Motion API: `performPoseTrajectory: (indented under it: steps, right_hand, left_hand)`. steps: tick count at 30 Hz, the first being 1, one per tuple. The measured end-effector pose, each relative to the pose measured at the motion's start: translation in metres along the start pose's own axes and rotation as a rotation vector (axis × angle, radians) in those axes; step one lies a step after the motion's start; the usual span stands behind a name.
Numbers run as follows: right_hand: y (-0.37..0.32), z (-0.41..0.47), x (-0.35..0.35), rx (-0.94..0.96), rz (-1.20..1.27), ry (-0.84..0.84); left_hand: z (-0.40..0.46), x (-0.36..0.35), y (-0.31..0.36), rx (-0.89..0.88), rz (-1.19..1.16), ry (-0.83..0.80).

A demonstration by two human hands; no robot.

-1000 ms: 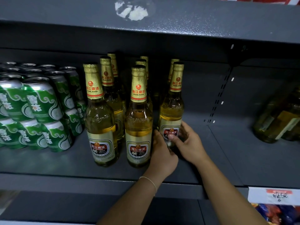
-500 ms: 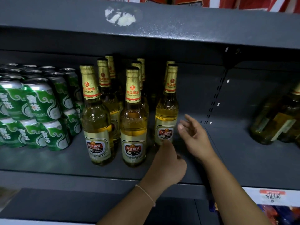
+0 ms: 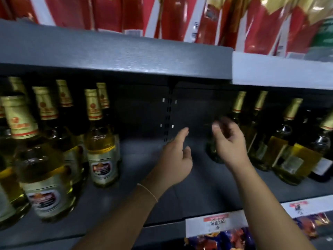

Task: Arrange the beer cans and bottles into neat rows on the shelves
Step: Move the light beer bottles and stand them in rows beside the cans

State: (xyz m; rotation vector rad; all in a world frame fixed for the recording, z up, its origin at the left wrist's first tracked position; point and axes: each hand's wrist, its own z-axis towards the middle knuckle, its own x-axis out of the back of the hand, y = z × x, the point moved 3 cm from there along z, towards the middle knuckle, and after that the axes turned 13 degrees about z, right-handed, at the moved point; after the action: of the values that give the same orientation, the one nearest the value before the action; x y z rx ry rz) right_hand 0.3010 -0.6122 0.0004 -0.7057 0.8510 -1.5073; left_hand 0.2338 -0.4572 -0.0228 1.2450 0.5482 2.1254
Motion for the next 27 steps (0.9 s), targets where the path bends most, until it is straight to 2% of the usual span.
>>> performPoseTrajectory:
  steps: [5,10,14,17,22,25,27]
  right_hand:
    - [0.023,0.048,0.051,0.081,-0.241,0.056]
    - [0.054,0.091,0.064,-0.047,-0.316,-0.048]
    - [0.074,0.113,0.061,-0.172,-0.265,-0.149]
    - [0.084,0.121,0.062,-0.205,-0.164,-0.137]
    - [0.070,0.096,0.048,-0.077,-0.013,-0.102]
    - [0.049,0.063,0.033,0.078,-0.018,-0.178]
    - [0.039,0.043,0.022,0.085,0.016,-0.222]
  left_hand:
    - [0.032,-0.042,0.024,-0.013,0.023,-0.070]
    - [0.045,-0.075,0.030,0.023,0.036,-0.118]
    - [0.045,-0.085,0.023,0.094,0.065,-0.155]
    - [0.042,-0.088,0.015,0.132,0.086,-0.192]
    - [0.038,-0.090,0.006,0.172,0.126,-0.191]
    - [0.034,-0.086,0.005,0.163,0.121,-0.186]
    - [0.028,-0.081,0.003,0.161,0.112,-0.172]
